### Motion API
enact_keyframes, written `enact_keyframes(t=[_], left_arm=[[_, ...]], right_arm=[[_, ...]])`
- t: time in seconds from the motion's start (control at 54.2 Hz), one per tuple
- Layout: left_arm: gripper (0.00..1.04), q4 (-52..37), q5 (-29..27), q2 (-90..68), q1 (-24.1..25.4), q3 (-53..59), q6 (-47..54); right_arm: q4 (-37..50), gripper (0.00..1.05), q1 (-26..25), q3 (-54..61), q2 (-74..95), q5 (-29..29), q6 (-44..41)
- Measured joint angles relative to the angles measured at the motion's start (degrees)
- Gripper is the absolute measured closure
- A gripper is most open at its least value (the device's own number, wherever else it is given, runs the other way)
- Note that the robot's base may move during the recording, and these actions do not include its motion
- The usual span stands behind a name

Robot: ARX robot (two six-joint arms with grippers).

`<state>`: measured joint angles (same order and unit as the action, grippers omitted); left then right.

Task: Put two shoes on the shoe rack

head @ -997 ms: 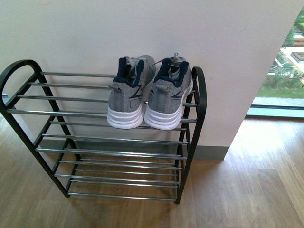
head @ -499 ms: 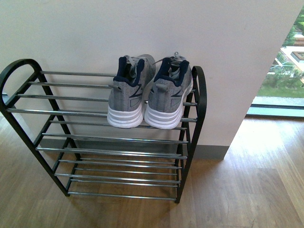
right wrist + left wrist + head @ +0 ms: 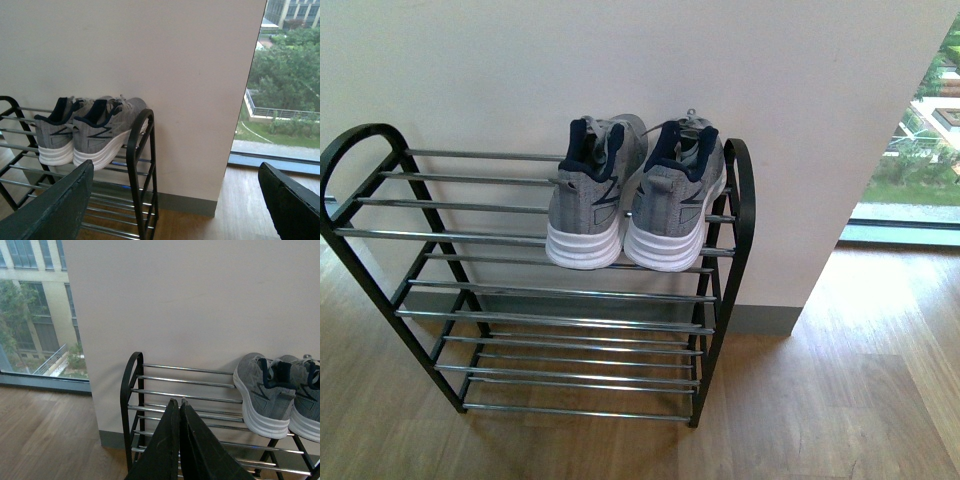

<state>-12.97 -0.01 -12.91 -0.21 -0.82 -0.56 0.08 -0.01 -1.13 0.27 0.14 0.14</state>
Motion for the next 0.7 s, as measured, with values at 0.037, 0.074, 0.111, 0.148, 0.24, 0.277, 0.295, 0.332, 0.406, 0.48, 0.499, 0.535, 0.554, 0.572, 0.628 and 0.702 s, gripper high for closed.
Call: enact_keyframes(t=[0.037,0.074,0.111,0.148,0.24,0.277,0.295,0.332,0.406,0.48,0.499,0.535,0.554,0.572,0.628,0.702], left_arm=[[1.04,0.7,0.0,0.8,0.0,0.0,0.0],[1.04,1.2,0.0,1.2,0.0,0.0,0.0],[1.04,1.7,0.0,1.8,0.0,0.0,0.0],[1.04,2.1,0.0,2.1,0.0,0.0,0.0],[1.04,5.9,0.0,5.2,0.0,0.0,0.0],[1.04,9.6,0.0,7.7,0.0,0.0,0.0],[1.04,11.2,0.0,9.2,0.0,0.0,0.0],[1.04,12.3,0.0,10.7,0.0,0.0,0.0],[1.04,12.6,0.0,11.8,0.0,0.0,0.0],[1.04,13.0,0.0,11.9,0.1,0.0,0.0],[1.04,13.0,0.0,11.9,0.0,0.0,0.0],[1.04,13.0,0.0,12.0,0.0,0.0,0.0],[1.04,13.0,0.0,12.0,0.1,0.0,0.0],[1.04,13.0,0.0,12.0,0.0,0.0,0.0],[1.04,13.0,0.0,12.0,0.1,0.0,0.0],[1.04,13.0,0.0,12.0,0.1,0.0,0.0]], right_arm=[[0.0,0.09,0.0,0.0,0.0,0.0,0.0],[0.0,0.09,0.0,0.0,0.0,0.0,0.0],[0.0,0.09,0.0,0.0,0.0,0.0,0.0],[0.0,0.09,0.0,0.0,0.0,0.0,0.0],[0.0,0.09,0.0,0.0,0.0,0.0,0.0],[0.0,0.09,0.0,0.0,0.0,0.0,0.0],[0.0,0.09,0.0,0.0,0.0,0.0,0.0],[0.0,0.09,0.0,0.0,0.0,0.0,0.0],[0.0,0.09,0.0,0.0,0.0,0.0,0.0],[0.0,0.09,0.0,0.0,0.0,-0.1,0.0],[0.0,0.09,0.0,0.0,0.0,-0.1,0.0],[0.0,0.09,0.0,0.0,0.0,-0.1,0.0],[0.0,0.09,0.0,0.0,0.0,-0.1,0.0],[0.0,0.09,0.0,0.0,0.0,0.0,0.0],[0.0,0.09,0.0,0.0,0.0,-0.1,0.0],[0.0,0.09,0.0,0.0,0.0,-0.1,0.0]])
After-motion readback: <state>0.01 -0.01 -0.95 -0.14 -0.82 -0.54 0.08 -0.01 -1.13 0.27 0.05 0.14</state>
